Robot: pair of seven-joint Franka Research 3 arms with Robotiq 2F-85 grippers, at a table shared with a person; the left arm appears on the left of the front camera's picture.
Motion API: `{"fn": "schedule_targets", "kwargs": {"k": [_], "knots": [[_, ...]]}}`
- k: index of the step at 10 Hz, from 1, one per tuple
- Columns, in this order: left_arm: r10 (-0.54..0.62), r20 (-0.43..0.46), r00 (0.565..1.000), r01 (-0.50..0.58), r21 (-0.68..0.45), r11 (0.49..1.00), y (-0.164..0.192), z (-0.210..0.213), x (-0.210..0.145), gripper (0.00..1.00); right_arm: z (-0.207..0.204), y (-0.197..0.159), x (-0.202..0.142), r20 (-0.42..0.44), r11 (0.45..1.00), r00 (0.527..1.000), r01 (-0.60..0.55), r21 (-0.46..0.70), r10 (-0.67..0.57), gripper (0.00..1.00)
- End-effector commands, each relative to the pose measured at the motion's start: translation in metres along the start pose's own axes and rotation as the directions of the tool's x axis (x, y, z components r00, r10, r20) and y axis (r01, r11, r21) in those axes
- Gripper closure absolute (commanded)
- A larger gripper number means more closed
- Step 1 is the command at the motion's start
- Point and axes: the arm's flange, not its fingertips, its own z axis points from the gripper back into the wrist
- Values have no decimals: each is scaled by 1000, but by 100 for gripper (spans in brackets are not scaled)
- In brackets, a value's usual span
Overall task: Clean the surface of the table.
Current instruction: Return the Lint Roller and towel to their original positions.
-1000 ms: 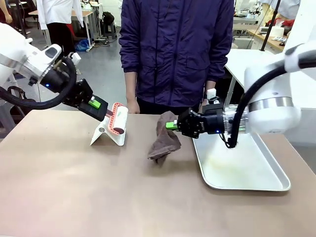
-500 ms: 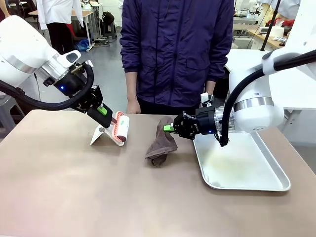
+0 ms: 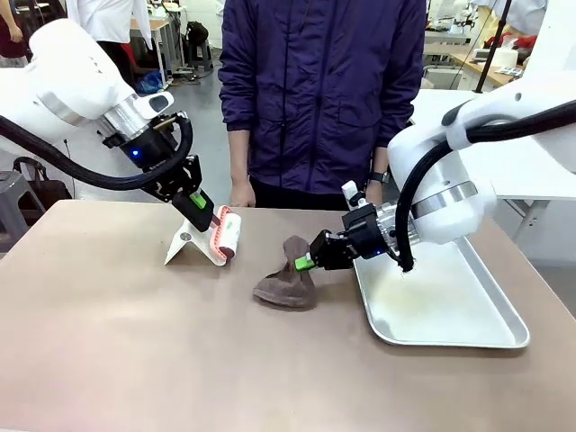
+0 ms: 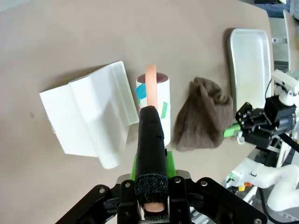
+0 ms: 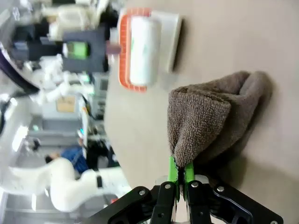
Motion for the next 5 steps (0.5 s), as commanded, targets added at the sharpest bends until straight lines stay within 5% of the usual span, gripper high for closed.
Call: {"fn": "schedule_targets", "kwargs": {"k": [1, 5], "knots": [[23, -4, 1000, -23, 57, 998, -11, -4, 10, 78, 7, 12, 15, -71, 995, 994, -86, -50, 82, 94], [51, 42, 998, -55, 103, 993, -15, -6, 13, 78, 8, 8, 31, -26, 985, 995, -99, -139, 96, 94]]}}
